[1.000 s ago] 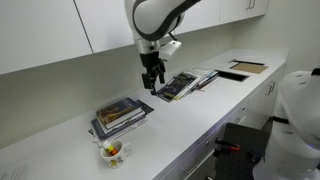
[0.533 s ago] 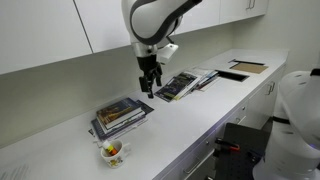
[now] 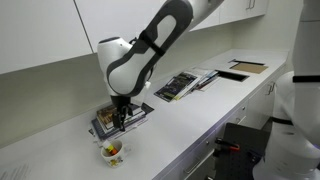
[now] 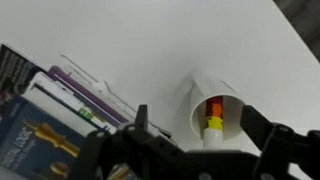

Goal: Put the paper glue on the counter

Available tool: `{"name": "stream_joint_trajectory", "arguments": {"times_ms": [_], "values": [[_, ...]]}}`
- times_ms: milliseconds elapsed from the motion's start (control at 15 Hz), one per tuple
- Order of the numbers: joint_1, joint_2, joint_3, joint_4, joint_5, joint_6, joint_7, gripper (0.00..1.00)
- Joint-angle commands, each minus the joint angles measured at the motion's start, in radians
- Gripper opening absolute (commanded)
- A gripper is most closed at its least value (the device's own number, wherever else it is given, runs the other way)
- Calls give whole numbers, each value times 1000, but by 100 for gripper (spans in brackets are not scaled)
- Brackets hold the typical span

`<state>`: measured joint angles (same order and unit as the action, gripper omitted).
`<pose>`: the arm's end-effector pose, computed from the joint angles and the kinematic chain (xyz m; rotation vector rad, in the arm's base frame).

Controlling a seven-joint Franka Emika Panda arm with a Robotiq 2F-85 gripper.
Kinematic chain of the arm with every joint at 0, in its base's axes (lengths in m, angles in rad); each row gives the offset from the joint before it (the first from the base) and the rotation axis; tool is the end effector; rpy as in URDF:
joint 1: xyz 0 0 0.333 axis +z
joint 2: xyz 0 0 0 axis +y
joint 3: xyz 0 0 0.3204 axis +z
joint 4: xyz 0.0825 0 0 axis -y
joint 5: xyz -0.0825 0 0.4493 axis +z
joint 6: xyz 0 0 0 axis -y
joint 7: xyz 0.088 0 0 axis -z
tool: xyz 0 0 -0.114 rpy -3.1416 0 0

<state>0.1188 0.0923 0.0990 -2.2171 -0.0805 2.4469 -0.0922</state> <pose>0.5881 0.1297 0.3024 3.0440 0.5653 0.2183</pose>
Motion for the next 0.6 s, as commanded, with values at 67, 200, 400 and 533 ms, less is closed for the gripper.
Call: {"name": "stream_joint_trajectory", "arguments": {"times_ms": [67, 200, 400, 533], "values": [[14, 203, 14, 165, -19, 38, 5, 100], [26, 268, 13, 230, -29, 36, 13, 80], [47, 324, 11, 297, -42, 30, 21, 67], [65, 337, 7, 318, -58, 24, 35, 77]]}}
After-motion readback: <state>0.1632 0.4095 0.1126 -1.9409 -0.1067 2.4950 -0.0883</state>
